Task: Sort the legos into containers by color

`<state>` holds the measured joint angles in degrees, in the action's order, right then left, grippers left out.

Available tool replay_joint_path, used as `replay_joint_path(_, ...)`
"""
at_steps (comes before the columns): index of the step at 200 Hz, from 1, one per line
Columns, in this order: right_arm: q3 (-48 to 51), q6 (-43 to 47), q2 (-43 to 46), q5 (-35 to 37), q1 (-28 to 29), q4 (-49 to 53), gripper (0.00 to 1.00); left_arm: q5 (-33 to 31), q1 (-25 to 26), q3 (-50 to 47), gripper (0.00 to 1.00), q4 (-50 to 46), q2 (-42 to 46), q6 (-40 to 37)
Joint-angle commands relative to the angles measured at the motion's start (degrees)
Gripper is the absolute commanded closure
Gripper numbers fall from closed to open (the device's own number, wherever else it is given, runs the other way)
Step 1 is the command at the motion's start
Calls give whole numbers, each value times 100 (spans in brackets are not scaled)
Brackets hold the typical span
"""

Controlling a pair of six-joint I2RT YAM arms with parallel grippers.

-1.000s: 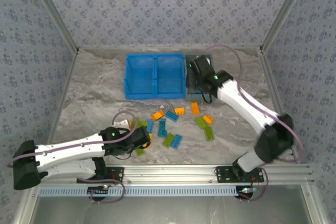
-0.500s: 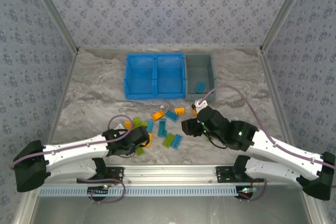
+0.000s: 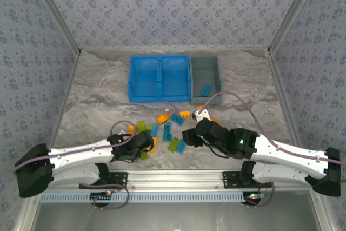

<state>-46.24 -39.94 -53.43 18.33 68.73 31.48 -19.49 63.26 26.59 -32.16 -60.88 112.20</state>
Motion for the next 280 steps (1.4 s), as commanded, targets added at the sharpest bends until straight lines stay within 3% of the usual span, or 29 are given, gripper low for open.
replay_joint_path(1, -50, -162, -29, 224, 53, 86, 44, -78, -34, 64, 74, 35, -102, 76)
replay_joint_path(96, -40, -142, -50, 272, 104, 48, 44, -232, -34, 364, 89, 0, -32, -308)
replay_joint_path(146, -214, 178, -62, 390, 251, -156, 44, -993, -7, 1524, 97, -1057, 232, -1319)
replay_joint_path(164, -317, 347, -129, 432, 267, -346, 43, -1134, -251, 2051, 98, -1193, 249, -2236)
replay_joint_path(194, -709, 813, -476, 852, 266, -588, 42, -244, -1768, 3093, 100, -1276, -182, -4748)
replay_joint_path(221, -948, 1086, -956, 1367, 269, -1185, 40, 501, -2893, 4235, 100, -1343, -1079, -6858)
replay_joint_path(254, -928, 1686, -1523, 1636, 221, -2719, 38, 1230, -3729, 5532, 100, -1519, -2582, -8199)
replay_joint_path(280, -1345, 1843, -2093, 1958, 165, -2924, 37, 1155, -3944, 6572, 100, -1722, -3748, -8851)
